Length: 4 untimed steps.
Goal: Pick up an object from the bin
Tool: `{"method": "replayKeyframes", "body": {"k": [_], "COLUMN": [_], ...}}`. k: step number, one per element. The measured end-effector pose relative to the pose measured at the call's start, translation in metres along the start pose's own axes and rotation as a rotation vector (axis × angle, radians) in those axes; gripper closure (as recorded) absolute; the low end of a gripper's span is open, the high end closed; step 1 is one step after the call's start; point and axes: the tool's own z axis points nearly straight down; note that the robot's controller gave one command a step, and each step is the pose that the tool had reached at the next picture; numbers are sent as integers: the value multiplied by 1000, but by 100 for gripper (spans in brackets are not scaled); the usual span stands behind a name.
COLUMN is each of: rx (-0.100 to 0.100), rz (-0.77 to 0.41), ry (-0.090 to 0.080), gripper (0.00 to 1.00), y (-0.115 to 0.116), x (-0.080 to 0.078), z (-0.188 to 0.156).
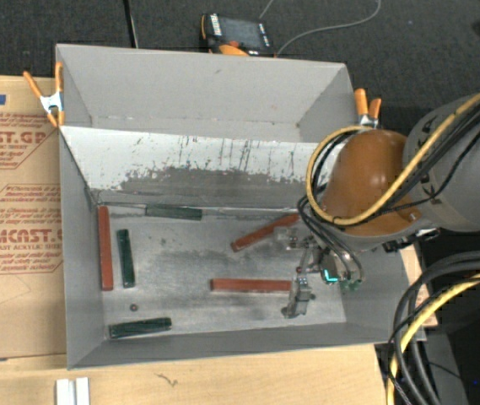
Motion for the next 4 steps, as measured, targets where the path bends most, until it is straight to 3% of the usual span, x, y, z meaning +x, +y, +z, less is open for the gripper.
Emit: {"method": "replayKeyframes", "body": {"k": [1, 2, 3, 4], "rx": [0, 0, 0, 4], "rz": [49, -216, -214, -217], "ry": [-7, -9, -9, -19], "gripper": [0, 0, 100, 100], "y": [-19, 1, 1, -44], "x": [9, -7, -7, -61], "z": [67, 64, 64, -71]}}
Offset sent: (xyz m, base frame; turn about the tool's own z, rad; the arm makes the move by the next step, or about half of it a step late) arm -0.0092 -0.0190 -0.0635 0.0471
